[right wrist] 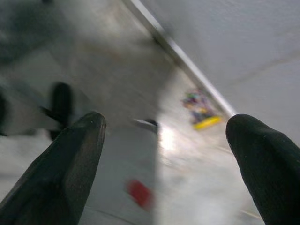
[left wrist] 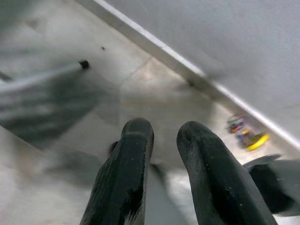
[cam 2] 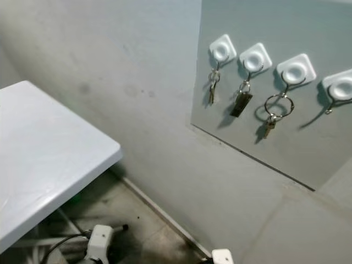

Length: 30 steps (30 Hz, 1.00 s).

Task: Hang keys on a hook

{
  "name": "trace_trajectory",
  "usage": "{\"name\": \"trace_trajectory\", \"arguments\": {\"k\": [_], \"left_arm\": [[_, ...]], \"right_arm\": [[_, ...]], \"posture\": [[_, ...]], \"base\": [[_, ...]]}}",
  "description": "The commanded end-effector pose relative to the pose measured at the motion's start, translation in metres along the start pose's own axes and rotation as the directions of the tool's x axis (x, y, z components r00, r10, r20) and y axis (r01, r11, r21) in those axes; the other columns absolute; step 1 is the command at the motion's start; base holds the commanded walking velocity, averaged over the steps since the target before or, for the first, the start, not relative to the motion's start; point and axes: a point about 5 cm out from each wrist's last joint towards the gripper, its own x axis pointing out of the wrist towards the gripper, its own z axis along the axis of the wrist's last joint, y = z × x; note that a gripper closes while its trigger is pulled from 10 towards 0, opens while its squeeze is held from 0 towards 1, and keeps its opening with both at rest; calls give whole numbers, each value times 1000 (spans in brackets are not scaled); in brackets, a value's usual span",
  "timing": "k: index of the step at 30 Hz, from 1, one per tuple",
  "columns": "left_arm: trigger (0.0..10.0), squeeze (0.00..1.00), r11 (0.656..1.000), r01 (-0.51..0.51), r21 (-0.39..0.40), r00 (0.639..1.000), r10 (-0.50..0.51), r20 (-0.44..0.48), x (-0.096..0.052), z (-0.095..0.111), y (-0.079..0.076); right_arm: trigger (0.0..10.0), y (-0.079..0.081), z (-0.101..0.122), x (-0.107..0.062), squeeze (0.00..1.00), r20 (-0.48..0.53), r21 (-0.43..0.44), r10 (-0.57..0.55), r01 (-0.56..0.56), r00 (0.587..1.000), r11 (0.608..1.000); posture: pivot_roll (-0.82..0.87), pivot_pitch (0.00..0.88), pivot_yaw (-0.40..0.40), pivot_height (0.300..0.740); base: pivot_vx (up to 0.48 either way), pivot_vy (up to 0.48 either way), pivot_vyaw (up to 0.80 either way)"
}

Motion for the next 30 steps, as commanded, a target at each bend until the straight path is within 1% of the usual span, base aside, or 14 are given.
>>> {"name": "trace_trajectory", "arguments": {"k": [1, 19, 30], "left_arm": [[10000, 0, 999, -40, 15, 999, 41, -16, -4, -2, 14], [10000, 0, 999, -40, 36, 998, 42, -47, -4, -5, 14], [10000, 0, 998, -51, 27, 997, 52, -57, -5, -7, 16]], "right_arm": [[10000, 11, 8, 3, 0, 16, -6, 29, -29, 999, 1000], [10000, 12, 5, 3, 0, 6, -14, 34, -34, 999, 999], [10000, 11, 3, 2, 0, -1, -12, 35, -35, 999, 999]], "posture": [[-83, 0, -12, 740], [-80, 0, -10, 740], [-77, 0, -12, 740]], "base": [[0, 0, 800], [0, 0, 800], [0, 0, 800]]}}
